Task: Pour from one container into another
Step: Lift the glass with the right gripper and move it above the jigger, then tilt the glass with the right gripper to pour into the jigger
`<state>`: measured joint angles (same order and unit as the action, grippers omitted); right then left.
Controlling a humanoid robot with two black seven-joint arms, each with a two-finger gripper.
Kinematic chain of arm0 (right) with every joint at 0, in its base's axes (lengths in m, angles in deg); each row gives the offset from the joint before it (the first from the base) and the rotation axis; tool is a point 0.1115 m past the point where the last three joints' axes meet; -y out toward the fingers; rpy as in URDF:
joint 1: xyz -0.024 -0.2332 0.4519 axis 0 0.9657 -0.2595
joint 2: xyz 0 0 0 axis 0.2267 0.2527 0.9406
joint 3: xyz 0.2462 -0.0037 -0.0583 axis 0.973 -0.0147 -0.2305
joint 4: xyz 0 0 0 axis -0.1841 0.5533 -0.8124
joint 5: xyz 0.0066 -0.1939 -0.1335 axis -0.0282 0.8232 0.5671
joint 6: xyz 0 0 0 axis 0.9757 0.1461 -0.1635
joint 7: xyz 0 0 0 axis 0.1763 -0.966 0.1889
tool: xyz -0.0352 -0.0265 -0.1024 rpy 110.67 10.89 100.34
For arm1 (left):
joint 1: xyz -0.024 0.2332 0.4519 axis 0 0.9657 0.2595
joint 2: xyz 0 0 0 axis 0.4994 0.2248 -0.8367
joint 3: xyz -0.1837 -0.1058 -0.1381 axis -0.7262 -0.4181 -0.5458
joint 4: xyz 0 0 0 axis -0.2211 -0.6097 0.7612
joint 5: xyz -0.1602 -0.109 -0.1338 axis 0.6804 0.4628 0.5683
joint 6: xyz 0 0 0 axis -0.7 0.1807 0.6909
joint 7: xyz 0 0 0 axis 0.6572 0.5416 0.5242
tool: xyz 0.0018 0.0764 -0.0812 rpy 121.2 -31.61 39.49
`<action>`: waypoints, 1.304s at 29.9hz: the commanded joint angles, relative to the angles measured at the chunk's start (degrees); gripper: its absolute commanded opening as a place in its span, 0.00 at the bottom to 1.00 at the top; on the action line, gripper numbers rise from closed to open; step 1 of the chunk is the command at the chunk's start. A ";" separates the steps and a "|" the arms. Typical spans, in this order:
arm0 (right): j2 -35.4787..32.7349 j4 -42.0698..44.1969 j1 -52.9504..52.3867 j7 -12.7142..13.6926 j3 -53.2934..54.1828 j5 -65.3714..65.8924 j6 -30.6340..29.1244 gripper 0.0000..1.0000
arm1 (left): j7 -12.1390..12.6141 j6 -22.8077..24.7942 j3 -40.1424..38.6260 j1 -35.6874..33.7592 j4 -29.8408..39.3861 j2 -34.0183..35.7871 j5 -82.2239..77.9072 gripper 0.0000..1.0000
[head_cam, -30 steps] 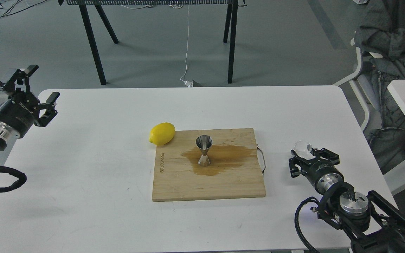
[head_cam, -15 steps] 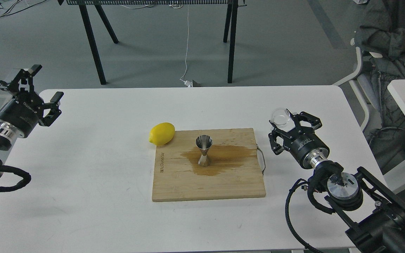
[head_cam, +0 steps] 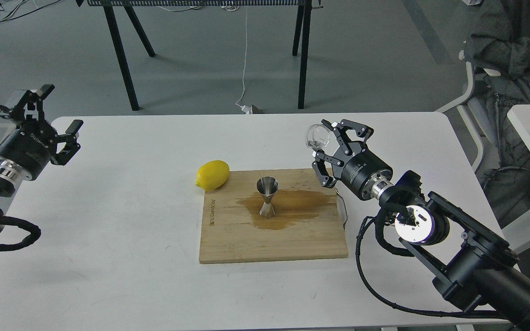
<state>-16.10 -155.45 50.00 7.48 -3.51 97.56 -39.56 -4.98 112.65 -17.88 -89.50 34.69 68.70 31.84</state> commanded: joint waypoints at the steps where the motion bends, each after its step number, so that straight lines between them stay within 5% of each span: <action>1: 0.13 0.02 -1.84 0.00 -2.80 2.70 0.08 0.40 | 0.00 0.00 0.09 0.02 0.00 0.04 -0.01 1.00; 39: -0.13 2.30 -11.77 1.23 -18.98 21.08 0.00 0.40 | 0.00 0.00 0.27 0.02 -1.14 -1.19 -0.09 1.00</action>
<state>-16.21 -153.42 38.23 8.71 -22.34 118.40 -39.57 -4.98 112.65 -17.63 -89.52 33.55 67.79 31.75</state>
